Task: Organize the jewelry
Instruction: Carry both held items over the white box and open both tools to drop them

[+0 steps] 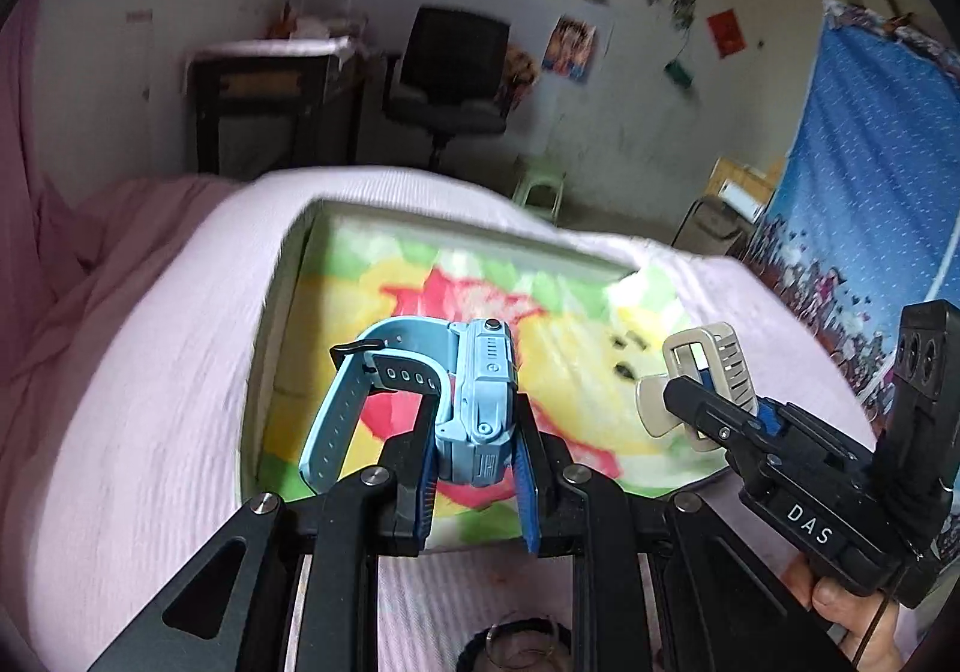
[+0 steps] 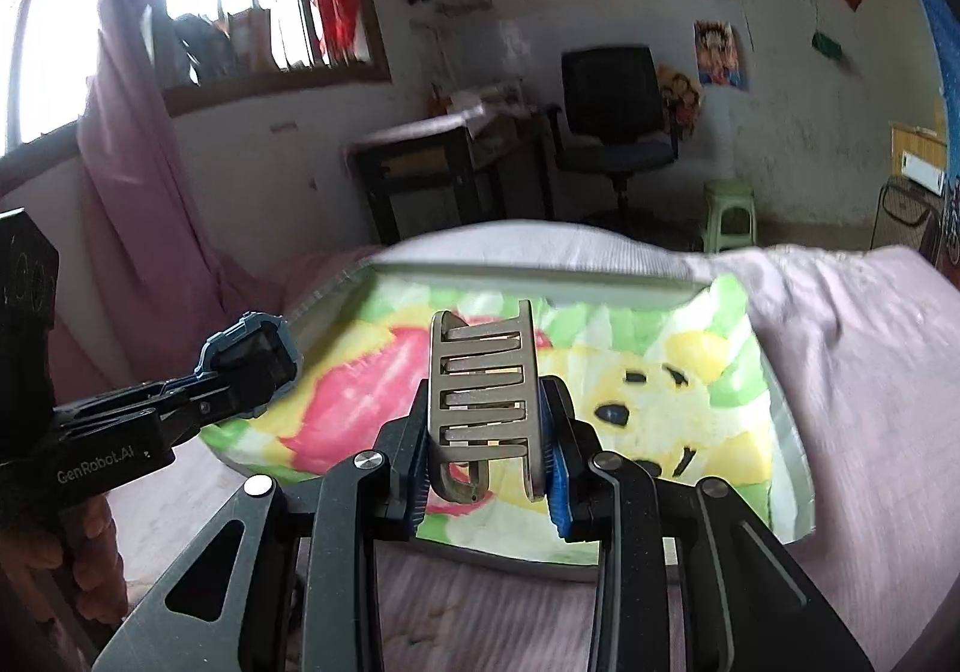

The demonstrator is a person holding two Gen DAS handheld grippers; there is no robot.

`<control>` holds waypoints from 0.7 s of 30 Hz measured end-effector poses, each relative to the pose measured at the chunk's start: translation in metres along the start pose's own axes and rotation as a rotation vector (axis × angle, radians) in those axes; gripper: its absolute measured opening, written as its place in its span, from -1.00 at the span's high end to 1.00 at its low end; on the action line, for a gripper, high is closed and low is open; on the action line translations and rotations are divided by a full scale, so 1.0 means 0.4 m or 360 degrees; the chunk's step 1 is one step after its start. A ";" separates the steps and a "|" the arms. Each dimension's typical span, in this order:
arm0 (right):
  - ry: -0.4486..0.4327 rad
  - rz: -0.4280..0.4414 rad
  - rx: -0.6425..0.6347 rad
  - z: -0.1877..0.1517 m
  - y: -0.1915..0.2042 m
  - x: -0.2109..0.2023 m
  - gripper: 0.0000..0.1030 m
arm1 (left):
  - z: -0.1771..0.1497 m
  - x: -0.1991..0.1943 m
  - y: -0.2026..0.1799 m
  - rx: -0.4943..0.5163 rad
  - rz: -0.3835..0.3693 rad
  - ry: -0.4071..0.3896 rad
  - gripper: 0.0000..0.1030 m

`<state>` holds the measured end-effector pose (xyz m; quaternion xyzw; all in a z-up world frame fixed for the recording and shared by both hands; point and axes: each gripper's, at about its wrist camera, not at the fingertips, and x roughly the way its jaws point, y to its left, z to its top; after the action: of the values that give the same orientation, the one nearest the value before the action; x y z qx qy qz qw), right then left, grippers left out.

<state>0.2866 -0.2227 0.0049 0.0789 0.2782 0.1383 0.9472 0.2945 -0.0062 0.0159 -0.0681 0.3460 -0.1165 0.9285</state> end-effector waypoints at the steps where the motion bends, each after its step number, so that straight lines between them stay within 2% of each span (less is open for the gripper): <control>1: 0.0027 -0.0002 0.0011 -0.006 -0.004 0.010 0.46 | -0.005 0.011 0.001 0.0001 0.0014 0.0026 0.60; 10: 0.0192 -0.0004 0.0072 -0.048 -0.031 0.068 0.45 | -0.017 0.035 0.004 0.0023 0.0073 0.0115 0.55; 15: 0.0204 0.0009 0.0102 -0.055 -0.047 0.067 0.44 | -0.026 0.016 0.002 0.0028 0.0024 0.0055 0.26; 17: 0.0195 0.0011 0.0110 -0.058 -0.053 0.059 0.36 | -0.033 -0.005 0.001 0.0013 0.0014 0.0013 -0.01; 18: 0.0178 0.0013 0.0113 -0.059 -0.055 0.048 0.26 | -0.036 -0.015 0.003 0.0002 0.0010 -0.0010 -0.06; 21: 0.0122 0.0006 0.0099 -0.059 -0.059 0.015 0.15 | -0.049 -0.049 0.014 -0.0042 -0.0009 -0.0086 -0.10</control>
<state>0.2836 -0.2415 -0.0232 0.1036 0.3183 0.1342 0.9327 0.2680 0.0035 0.0125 -0.0844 0.3221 -0.1127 0.9362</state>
